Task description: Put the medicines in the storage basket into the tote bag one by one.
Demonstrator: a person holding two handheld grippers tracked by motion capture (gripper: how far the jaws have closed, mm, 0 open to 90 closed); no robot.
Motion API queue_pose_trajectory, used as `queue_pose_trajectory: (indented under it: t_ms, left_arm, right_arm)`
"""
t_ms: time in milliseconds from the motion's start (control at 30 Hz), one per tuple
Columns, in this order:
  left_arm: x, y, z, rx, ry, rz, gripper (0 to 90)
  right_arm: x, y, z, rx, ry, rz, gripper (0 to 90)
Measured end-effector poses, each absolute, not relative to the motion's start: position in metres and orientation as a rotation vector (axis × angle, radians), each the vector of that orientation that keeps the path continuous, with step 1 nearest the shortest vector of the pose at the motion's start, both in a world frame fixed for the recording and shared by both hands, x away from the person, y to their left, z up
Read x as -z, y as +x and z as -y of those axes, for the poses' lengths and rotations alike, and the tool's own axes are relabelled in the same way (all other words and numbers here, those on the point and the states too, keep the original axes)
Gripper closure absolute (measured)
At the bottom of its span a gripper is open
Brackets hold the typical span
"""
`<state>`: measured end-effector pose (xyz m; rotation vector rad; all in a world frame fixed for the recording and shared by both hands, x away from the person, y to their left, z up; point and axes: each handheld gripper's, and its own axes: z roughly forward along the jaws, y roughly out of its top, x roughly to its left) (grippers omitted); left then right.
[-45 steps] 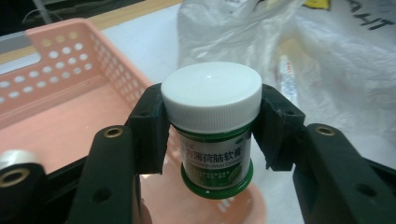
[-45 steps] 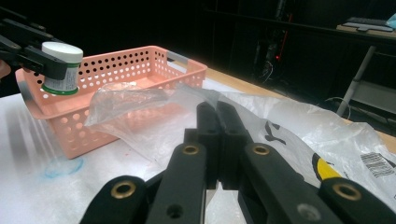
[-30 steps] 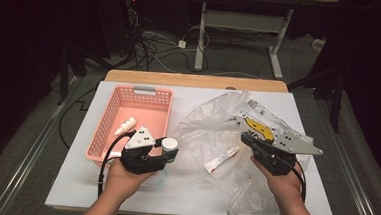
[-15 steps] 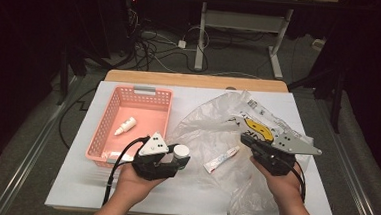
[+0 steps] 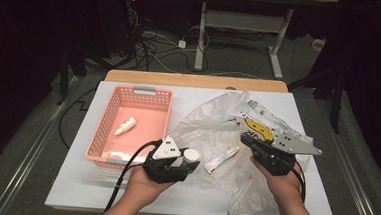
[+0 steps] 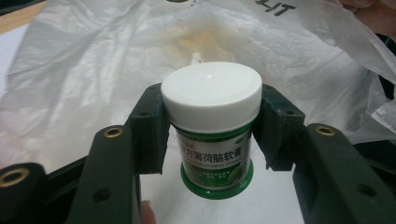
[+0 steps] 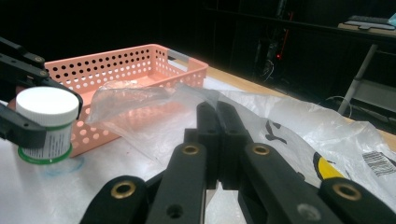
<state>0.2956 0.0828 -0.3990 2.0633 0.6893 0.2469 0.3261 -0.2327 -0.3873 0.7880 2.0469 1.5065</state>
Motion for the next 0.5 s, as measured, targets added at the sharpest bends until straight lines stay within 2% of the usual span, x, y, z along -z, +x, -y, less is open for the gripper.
queue_pose_trajectory:
  t_ms: [500]
  left_arm:
    - [0.410,0.308,-0.029,-0.198,2.096,-0.626,49.0]
  right_arm:
    - [0.387,0.327,0.232,-1.510,0.784,-2.050,90.0]
